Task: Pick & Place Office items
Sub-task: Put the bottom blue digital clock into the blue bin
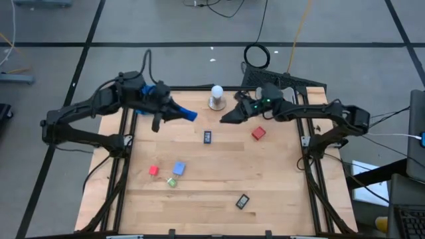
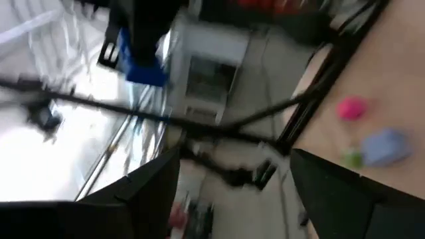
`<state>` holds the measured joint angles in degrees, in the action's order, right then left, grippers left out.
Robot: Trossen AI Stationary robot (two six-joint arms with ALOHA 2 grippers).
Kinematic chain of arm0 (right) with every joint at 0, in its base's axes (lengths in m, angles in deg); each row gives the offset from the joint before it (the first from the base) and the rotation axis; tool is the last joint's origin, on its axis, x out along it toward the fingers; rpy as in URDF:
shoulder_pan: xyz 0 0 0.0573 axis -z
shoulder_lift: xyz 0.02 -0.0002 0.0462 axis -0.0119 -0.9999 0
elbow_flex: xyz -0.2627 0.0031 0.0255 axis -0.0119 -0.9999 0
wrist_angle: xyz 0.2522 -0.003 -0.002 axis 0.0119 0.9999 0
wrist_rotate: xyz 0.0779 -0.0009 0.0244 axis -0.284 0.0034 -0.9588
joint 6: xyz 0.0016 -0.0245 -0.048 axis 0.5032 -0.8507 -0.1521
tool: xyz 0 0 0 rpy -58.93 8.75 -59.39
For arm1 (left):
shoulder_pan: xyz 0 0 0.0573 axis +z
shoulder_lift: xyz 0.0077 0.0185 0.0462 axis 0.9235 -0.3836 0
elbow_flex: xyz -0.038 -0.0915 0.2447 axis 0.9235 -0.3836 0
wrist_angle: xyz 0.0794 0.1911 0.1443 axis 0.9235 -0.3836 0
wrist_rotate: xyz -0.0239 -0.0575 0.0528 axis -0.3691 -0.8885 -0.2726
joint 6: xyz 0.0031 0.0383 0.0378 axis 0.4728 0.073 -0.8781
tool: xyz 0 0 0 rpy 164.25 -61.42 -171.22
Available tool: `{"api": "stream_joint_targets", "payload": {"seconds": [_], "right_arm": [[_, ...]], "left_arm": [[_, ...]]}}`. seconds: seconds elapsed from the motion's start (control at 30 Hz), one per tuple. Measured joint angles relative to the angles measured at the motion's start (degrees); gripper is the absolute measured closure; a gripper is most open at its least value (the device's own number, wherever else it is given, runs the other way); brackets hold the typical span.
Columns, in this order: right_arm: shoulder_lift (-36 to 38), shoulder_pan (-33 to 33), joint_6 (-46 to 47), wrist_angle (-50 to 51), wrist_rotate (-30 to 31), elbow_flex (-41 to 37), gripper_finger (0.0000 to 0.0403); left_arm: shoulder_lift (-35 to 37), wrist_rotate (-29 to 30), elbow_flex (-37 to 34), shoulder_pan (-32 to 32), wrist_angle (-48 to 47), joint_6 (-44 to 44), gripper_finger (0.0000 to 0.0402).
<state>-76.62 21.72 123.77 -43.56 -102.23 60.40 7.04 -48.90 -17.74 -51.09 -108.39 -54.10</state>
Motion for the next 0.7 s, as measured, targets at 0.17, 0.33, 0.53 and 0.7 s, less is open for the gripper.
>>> {"api": "stream_joint_targets", "payload": {"seconds": [0.17, 0.33, 0.53, 0.7], "right_arm": [[8.4, 4.0, -2.0, -0.2, 2.9, -9.9, 0.0132], [15.8, 5.8, -1.7, 0.3, 2.8, -17.3, 0.0133], [22.2, 5.7, -1.6, 0.4, 4.7, -23.8, 0.0133], [25.8, 5.7, -1.6, 0.4, 5.8, -27.5, 0.0133]], "left_arm": [[3.0, 7.8, 0.1, 2.3, -6.2, 2.5, 0.0346], [5.6, 16.0, 0.1, 4.9, -11.6, 4.8, 0.0346], [7.3, 28.0, 0.1, 7.5, -20.2, 8.1, 0.0346], [7.3, 33.3, 0.1, 9.0, -24.5, 11.5, 0.0346]]}}
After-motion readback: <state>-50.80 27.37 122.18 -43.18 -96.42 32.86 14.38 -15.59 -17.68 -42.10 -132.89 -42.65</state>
